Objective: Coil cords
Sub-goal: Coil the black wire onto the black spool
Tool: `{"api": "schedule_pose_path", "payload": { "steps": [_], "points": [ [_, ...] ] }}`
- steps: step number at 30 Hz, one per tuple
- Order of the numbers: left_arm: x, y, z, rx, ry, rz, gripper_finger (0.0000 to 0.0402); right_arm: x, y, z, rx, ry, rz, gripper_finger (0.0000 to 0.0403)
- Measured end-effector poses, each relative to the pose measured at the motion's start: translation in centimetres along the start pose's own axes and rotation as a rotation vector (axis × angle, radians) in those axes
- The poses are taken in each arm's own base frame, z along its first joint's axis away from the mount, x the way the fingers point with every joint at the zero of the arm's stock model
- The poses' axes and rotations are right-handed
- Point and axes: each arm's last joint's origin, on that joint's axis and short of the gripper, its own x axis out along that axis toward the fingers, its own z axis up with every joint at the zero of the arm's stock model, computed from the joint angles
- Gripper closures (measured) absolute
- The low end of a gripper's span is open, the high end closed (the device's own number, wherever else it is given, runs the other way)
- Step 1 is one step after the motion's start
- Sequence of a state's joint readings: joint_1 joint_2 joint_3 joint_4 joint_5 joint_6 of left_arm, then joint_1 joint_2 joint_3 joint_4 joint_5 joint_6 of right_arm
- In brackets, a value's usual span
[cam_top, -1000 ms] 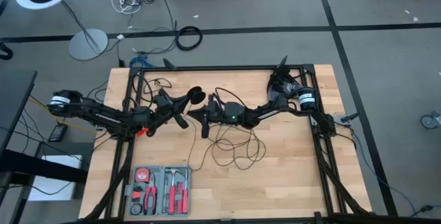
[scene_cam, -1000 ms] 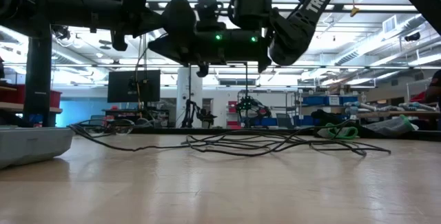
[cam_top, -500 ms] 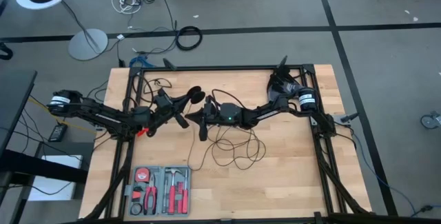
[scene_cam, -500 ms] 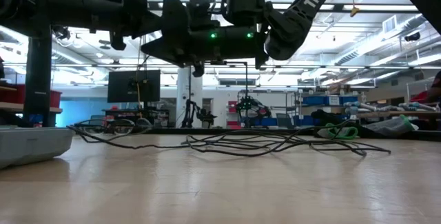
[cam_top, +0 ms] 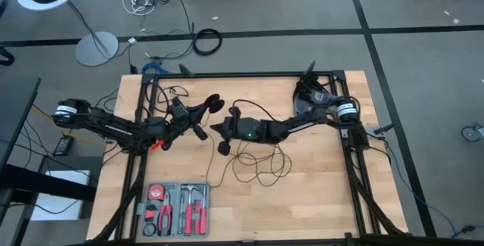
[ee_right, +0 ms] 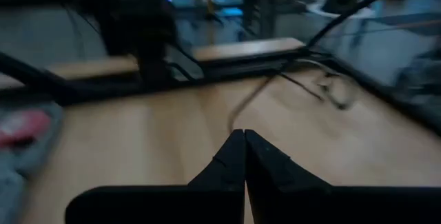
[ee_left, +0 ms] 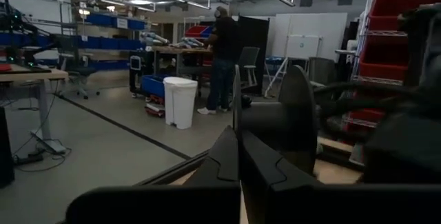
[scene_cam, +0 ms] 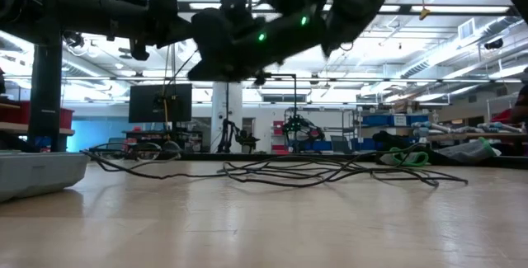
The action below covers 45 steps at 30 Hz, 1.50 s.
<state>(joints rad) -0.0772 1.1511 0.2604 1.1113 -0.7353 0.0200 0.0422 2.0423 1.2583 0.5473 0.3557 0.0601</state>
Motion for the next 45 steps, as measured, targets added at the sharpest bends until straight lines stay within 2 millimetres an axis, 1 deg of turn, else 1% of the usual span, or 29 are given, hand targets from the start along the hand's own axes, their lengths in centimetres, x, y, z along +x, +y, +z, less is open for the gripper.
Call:
{"api": "schedule_pose_path", "payload": {
  "steps": [2,4,6,8,11,14,16,18,20,23,25,27,32,37,40,44,45],
  "points": [
    [0.0,0.0,0.1,-0.005,-0.012,0.005,0.0401,-0.9,0.5,0.5,-0.067,0.037,-0.069,0.0402],
    [0.0,0.0,0.3,0.006,-0.026,0.011,0.0401,-1.5,1.0,0.4,-0.106,0.077,-0.149,0.0402],
    [0.0,0.1,0.6,0.018,-0.048,0.014,0.0401,-1.9,1.2,-0.5,-0.094,0.102,-0.192,0.0403],
    [-0.1,0.1,1.0,0.024,-0.085,0.019,0.0401,-2.2,1.2,-1.8,-0.027,0.09,-0.184,0.0403],
    [-0.2,0.2,1.7,0.034,-0.14,0.025,0.0401,-2.6,0.3,-3.4,0.105,-0.002,-0.075,0.0403],
    [-0.2,0.2,2.2,0.031,-0.181,0.032,0.0401,-3.0,-1.4,-3.1,0.191,-0.169,0.097,0.0403],
    [-0.1,0.1,2.5,0.033,-0.192,0.036,0.0401,-2.9,-2.8,-2.7,0.209,-0.24,0.148,0.0403],
    [0.1,-0.1,2.9,0.026,-0.201,0.037,0.0401,-2.2,-3.6,-2.5,0.214,-0.264,0.154,0.0403],
    [0.4,-0.3,3.2,0.037,-0.2,0.038,0.0401,-0.6,-3.9,-2.9,0.212,-0.257,0.161,0.0403],
    [0.8,-0.7,3.5,0.068,-0.183,0.036,0.0401,1.8,-3.1,-4.2,0.189,-0.227,0.204,0.0403],
    [0.9,-0.8,3.6,0.072,-0.18,0.036,0.0401,2.5,-2.8,-4.7,0.186,-0.22,0.217,0.0401],
    [0.9,-0.8,3.6,0.08,-0.177,0.037,0.0401,2.6,-2.8,-4.4,0.183,-0.239,0.217,0.0396],
    [0.7,-0.9,3.6,0.119,-0.167,0.071,0.0401,2.6,-2.9,-4.3,0.158,-0.247,0.209,0.0368],
    [0.7,-0.9,3.6,0.115,-0.168,0.071,0.0401,2.7,-2.4,-4.4,0.082,-0.233,0.204,0.0313],
    [0.7,-0.9,3.6,0.113,-0.166,0.07,0.0401,3.1,-1.9,-3.2,0.015,-0.254,0.191,0.0274],
    [0.7,-1.0,3.6,0.115,-0.161,0.065,0.0401,3.9,-1.5,-2.3,-0.031,-0.194,0.064,0.0231],
    [0.7,-1.0,3.6,0.114,-0.161,0.064,0.0401,4.1,-1.5,-2.0,-0.03,-0.19,0.054,0.0223]
  ]
}}
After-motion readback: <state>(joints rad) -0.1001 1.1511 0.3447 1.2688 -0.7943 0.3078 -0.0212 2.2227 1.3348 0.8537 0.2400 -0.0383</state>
